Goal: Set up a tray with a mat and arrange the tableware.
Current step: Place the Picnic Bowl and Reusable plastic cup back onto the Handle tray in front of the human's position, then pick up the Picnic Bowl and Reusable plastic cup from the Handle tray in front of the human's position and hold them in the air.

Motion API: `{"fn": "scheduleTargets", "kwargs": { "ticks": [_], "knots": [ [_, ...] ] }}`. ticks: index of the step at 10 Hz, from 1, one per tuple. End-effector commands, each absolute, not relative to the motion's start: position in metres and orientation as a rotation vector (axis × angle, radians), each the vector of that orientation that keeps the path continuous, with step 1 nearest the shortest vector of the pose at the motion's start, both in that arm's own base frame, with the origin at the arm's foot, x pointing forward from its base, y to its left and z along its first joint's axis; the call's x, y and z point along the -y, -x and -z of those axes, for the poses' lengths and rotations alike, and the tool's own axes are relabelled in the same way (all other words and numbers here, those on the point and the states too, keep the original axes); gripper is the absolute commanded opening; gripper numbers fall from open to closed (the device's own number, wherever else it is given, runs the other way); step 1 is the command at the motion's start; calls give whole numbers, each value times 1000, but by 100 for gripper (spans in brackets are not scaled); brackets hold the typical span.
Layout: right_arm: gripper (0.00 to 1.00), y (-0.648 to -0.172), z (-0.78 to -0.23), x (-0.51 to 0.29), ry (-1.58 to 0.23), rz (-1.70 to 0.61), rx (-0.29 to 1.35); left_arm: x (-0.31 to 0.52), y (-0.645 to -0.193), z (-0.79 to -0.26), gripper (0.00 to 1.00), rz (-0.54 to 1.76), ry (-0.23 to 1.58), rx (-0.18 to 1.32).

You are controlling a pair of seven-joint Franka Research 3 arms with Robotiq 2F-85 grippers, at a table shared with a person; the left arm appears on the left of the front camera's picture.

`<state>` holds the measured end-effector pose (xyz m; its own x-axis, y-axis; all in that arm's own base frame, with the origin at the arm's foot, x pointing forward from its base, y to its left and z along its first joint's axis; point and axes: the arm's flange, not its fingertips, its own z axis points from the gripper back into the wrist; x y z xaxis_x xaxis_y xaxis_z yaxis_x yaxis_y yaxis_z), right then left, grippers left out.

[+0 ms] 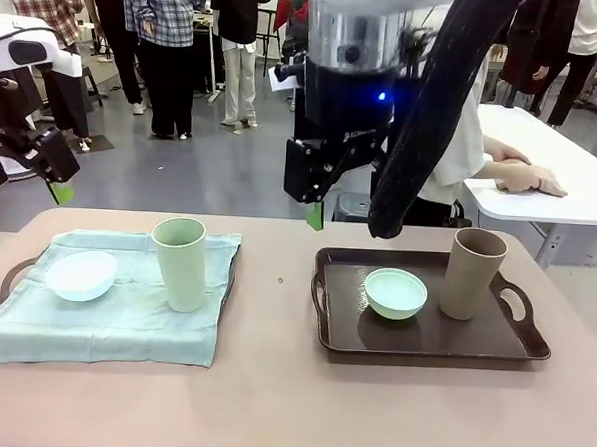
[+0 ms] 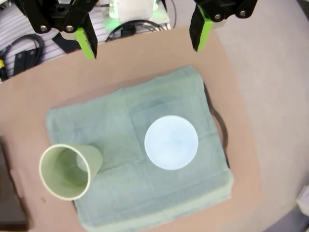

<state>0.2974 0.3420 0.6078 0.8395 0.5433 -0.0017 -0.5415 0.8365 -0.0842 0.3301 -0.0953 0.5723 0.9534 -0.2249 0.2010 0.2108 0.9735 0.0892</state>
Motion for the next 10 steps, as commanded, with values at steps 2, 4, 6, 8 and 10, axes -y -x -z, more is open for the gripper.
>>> {"fn": "scheduleTargets", "kwargs": {
  "ticks": [2,4,6,8,10],
  "knots": [
    [100,-304,-588,-347,29,-632,12,95,-333,-575,100,230,-54,241],
    [100,-304,-588,-347,29,-632,12,95,-333,-575,100,230,-54,241],
    [100,-304,-588,-347,29,-632,12,95,-333,-575,100,230,-54,241],
    [100,-304,-588,-347,29,-632,12,95,-333,-575,100,230,-54,241],
    [100,-304,-588,-347,29,-632,12,95,-333,-575,100,230,-54,241]
  ]
}}
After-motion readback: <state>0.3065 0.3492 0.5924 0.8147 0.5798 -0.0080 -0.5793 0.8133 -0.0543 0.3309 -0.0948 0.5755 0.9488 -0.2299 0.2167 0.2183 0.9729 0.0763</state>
